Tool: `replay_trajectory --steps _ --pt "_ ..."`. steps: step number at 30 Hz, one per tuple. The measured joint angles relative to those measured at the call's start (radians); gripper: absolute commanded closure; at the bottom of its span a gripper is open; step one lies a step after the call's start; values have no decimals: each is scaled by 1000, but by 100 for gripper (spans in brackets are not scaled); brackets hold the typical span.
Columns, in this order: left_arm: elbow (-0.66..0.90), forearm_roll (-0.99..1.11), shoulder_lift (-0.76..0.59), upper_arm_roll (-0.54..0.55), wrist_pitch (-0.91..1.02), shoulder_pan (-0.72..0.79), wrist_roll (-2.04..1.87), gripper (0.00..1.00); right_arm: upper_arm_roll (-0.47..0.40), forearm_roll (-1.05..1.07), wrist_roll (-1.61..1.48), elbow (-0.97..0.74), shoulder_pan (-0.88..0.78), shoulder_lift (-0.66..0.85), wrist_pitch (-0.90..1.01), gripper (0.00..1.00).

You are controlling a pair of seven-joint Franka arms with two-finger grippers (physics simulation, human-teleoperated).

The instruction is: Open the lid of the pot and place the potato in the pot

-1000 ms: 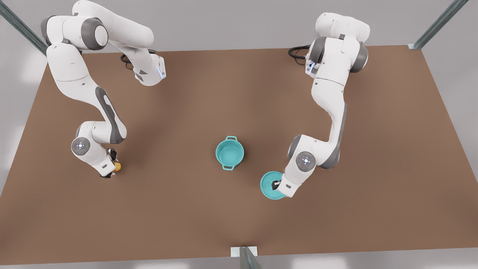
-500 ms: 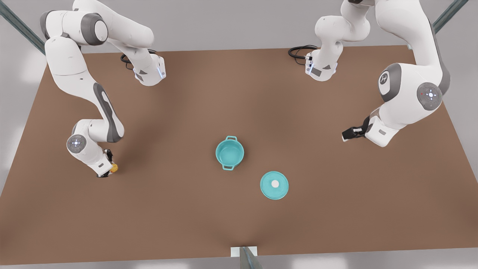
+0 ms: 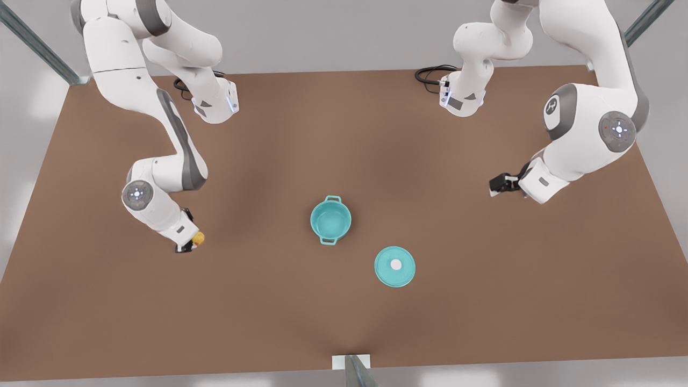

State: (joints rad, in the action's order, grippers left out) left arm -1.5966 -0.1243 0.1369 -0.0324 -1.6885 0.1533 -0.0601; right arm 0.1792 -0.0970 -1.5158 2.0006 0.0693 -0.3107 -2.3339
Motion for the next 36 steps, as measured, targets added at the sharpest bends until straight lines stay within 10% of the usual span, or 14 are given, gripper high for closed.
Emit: replay_trajectory --steps 15,36 --pt "55 42 77 9 -15 38 97 0 9 79 245 -107 -381 10 199 52" --pt "64 48 99 10 -25 39 146 0 1 182 705 -681 -616 -456 244 51"
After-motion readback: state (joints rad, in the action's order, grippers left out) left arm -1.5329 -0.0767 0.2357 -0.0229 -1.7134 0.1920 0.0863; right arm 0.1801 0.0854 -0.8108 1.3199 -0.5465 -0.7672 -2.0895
